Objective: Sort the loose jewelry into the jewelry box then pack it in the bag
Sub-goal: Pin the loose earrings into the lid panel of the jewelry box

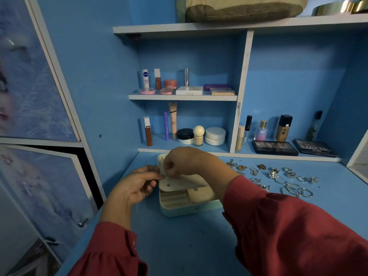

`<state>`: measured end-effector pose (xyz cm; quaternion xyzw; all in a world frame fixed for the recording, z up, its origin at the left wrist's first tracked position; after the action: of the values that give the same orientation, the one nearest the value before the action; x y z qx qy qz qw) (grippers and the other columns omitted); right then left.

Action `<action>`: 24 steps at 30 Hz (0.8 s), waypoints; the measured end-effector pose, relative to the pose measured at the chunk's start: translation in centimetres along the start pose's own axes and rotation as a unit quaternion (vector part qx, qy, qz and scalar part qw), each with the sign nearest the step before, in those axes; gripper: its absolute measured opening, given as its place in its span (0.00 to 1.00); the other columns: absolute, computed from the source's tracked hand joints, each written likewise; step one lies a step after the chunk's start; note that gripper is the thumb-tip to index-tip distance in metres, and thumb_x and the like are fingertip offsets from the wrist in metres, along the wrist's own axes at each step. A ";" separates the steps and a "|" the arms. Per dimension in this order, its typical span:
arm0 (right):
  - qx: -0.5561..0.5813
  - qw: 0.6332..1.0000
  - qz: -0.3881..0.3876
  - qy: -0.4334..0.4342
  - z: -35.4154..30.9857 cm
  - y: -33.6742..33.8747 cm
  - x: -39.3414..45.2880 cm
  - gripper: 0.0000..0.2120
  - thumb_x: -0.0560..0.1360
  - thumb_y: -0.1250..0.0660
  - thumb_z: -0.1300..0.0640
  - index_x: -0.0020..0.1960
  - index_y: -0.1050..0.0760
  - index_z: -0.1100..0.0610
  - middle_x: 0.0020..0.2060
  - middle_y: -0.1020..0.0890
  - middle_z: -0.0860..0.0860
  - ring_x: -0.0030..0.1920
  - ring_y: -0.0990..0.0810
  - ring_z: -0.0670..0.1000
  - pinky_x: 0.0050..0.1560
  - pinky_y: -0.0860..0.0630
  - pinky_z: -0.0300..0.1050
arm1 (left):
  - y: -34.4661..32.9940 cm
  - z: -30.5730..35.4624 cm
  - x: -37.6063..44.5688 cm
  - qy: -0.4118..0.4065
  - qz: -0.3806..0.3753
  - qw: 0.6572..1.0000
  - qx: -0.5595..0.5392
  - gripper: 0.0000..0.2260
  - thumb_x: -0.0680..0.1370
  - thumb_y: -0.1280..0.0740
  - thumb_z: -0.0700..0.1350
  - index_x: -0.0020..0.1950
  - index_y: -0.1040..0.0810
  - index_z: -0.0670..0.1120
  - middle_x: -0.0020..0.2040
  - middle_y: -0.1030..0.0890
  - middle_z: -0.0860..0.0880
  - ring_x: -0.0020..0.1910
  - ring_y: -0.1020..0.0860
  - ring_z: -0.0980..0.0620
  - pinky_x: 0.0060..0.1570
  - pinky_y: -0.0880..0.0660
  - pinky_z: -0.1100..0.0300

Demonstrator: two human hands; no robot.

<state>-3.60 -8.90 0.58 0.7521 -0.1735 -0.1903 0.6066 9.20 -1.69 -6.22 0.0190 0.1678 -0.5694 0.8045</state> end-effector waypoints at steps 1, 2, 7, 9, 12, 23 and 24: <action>-0.001 1.000 -0.005 -0.001 0.0 0.0 0.0 0.08 0.76 0.37 0.57 0.52 0.21 0.53 0.43 0.24 0.46 0.41 0.28 0.46 0.33 0.36 0.37 | 0.0 0.0 0.0 -0.001 -0.001 1.000 -0.002 0.10 0.73 0.33 0.30 0.44 0.25 0.45 0.27 0.25 0.51 0.20 0.31 0.60 0.17 0.36 0.70; -0.003 1.000 -0.008 -0.002 -0.1 0.0 0.1 0.08 0.76 0.36 0.57 0.53 0.21 0.53 0.43 0.24 0.46 0.41 0.28 0.46 0.34 0.36 0.37 | 0.0 0.0 0.1 -0.002 -0.001 1.000 -0.004 0.10 0.73 0.33 0.30 0.44 0.25 0.45 0.28 0.26 0.51 0.20 0.31 0.60 0.17 0.36 0.70; -0.032 0.999 -0.014 0.004 -0.3 0.0 0.3 0.09 0.77 0.37 0.56 0.54 0.21 0.53 0.42 0.25 0.47 0.40 0.29 0.46 0.33 0.37 0.37 | 0.1 -0.1 0.2 -0.005 -0.001 1.000 0.002 0.10 0.73 0.34 0.29 0.46 0.25 0.44 0.29 0.25 0.50 0.20 0.32 0.60 0.17 0.36 0.70; -0.043 0.999 -0.005 0.012 -0.1 0.1 0.0 0.10 0.78 0.38 0.54 0.56 0.21 0.53 0.45 0.23 0.49 0.42 0.29 0.46 0.35 0.36 0.38 | 0.0 -0.1 0.2 -0.003 -0.004 1.000 0.013 0.09 0.73 0.33 0.30 0.48 0.23 0.42 0.29 0.25 0.50 0.20 0.32 0.60 0.17 0.37 0.70; -0.052 0.998 0.021 0.023 0.3 -0.1 -0.4 0.10 0.78 0.37 0.53 0.57 0.22 0.51 0.50 0.21 0.49 0.46 0.28 0.47 0.42 0.33 0.41 | 0.0 -0.1 0.3 -0.003 -0.004 1.000 0.023 0.09 0.73 0.33 0.31 0.50 0.21 0.40 0.30 0.24 0.50 0.20 0.31 0.60 0.17 0.37 0.70; -0.090 0.994 0.013 0.056 0.2 0.1 0.0 0.10 0.79 0.38 0.52 0.58 0.24 0.53 0.39 0.30 0.45 0.44 0.30 0.48 0.35 0.39 0.39 | -0.2 -0.1 0.1 -0.007 0.003 1.000 0.030 0.08 0.73 0.33 0.32 0.49 0.18 0.40 0.27 0.25 0.51 0.21 0.32 0.60 0.18 0.37 0.71; -0.094 0.994 0.013 0.057 0.1 0.1 0.1 0.10 0.79 0.38 0.53 0.58 0.24 0.53 0.38 0.31 0.45 0.44 0.30 0.48 0.34 0.39 0.39 | -0.1 -0.1 0.2 -0.007 0.004 1.000 0.029 0.08 0.73 0.33 0.32 0.50 0.19 0.40 0.27 0.25 0.51 0.21 0.32 0.60 0.18 0.37 0.71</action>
<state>-3.61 -9.06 0.63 0.6994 -0.1294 -0.1549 0.6857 9.11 -1.85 -6.35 0.0391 0.1459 -0.5706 0.8072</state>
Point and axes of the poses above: each hand's wrist, its own x-axis towards the middle knuckle, its own y-axis out of the back of the hand, z = x × y, the point moved 2 cm from there along x, towards the middle knuckle
